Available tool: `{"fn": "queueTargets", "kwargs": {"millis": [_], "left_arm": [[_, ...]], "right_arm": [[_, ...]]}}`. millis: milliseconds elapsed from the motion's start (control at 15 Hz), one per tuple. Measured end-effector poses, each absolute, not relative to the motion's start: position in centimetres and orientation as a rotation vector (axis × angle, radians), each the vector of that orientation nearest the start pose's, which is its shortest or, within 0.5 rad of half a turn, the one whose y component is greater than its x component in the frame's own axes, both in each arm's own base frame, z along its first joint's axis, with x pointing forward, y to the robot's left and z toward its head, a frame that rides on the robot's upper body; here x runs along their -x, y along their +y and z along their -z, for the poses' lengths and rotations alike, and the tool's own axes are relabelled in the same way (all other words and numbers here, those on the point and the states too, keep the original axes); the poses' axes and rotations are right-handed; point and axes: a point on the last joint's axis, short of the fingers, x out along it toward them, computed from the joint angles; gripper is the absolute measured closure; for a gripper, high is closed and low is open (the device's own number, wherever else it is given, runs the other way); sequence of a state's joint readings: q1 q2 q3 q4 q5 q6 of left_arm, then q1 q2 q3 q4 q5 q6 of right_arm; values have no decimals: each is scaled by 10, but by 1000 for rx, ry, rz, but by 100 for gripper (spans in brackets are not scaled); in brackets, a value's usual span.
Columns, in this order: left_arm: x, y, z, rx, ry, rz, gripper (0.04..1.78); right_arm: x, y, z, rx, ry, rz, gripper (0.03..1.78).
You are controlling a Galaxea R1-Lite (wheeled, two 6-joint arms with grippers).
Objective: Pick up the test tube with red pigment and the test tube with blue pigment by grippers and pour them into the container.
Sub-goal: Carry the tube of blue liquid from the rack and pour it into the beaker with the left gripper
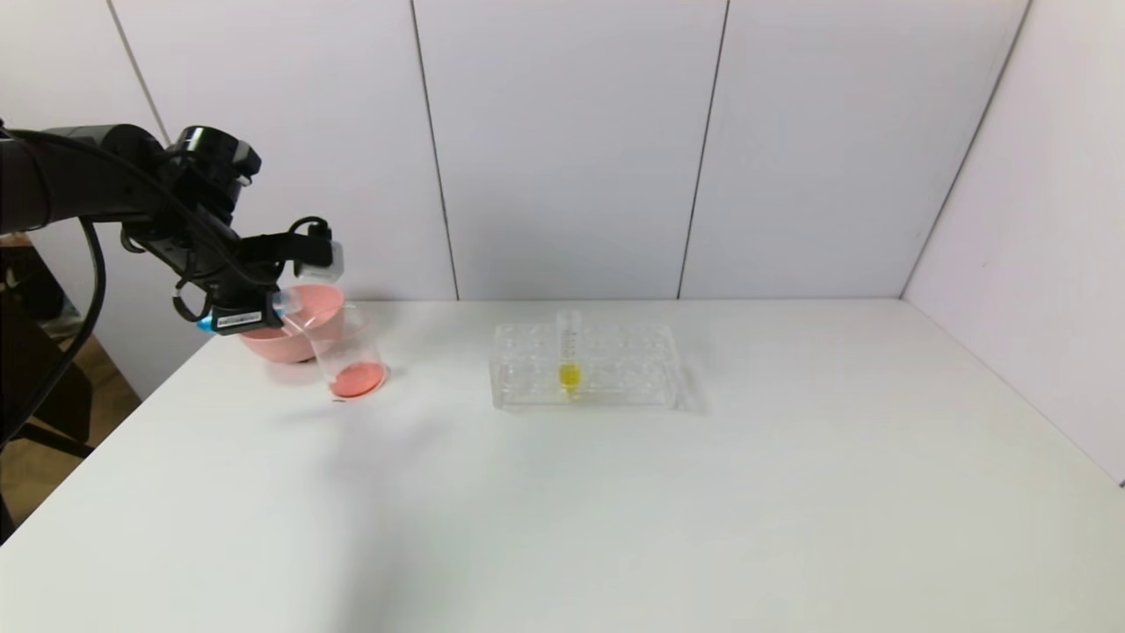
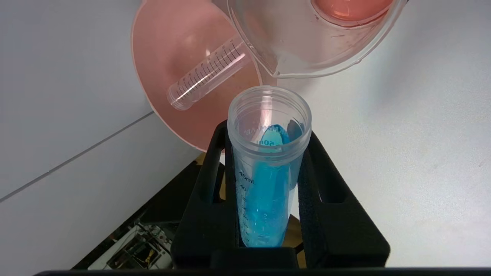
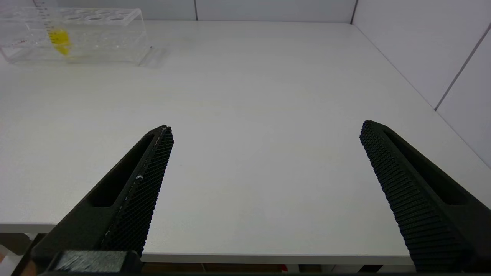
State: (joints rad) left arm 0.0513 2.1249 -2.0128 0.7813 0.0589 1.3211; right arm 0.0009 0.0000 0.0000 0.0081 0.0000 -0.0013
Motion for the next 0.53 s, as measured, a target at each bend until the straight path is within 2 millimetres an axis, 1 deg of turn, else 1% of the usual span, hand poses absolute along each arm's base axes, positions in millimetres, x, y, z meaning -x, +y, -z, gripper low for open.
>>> {"fn": "queueTargets", "kwargs": {"millis": [533], "left_arm": [[-409,13,-225,-1269,856,472,136]], "right_arm": [[23,0,-75,1,8,-1,4]]}}
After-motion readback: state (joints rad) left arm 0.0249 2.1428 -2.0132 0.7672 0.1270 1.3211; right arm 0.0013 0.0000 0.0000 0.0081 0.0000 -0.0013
